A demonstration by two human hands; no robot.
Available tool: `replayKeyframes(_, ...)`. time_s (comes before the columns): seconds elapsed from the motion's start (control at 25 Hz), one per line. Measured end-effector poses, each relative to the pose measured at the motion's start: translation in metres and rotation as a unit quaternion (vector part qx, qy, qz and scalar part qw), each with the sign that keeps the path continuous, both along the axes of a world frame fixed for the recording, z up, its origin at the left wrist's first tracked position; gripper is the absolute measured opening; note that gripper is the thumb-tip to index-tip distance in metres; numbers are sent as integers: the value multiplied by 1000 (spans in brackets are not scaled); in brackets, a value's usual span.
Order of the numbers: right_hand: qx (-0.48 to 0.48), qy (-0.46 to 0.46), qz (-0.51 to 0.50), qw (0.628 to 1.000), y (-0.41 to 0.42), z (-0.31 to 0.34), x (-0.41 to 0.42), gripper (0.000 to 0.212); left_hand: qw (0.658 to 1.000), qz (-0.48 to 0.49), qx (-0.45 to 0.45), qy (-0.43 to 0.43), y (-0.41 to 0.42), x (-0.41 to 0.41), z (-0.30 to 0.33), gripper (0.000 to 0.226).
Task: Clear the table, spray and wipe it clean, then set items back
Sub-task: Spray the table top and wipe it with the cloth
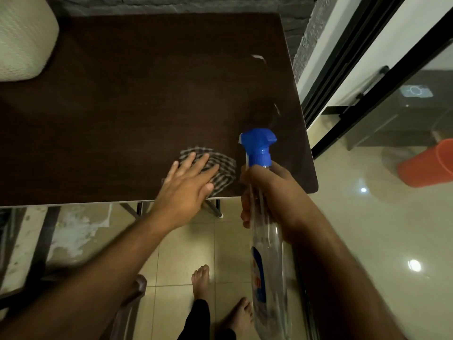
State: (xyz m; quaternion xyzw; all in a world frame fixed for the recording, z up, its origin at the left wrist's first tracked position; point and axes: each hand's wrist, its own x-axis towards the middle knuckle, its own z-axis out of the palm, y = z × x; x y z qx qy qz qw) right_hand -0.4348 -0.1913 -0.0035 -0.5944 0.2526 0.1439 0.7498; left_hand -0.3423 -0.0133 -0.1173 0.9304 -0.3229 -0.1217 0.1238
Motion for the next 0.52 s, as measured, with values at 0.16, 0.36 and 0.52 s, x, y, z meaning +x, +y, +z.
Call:
replayKeyframes(0.16, -29, 7, 12, 999, -8, -8, 11, 18, 997, 70, 13, -8, -24, 80, -4, 48)
replayKeyframes(0.36, -51, -31, 18, 998, -16, -1, 31, 10, 999, 5, 27, 18, -77, 85, 2, 47)
replayKeyframes(0.52, -33, -23, -8, 999, -36, 4, 32, 15, 999, 47, -9, 4, 0, 67, -1, 47)
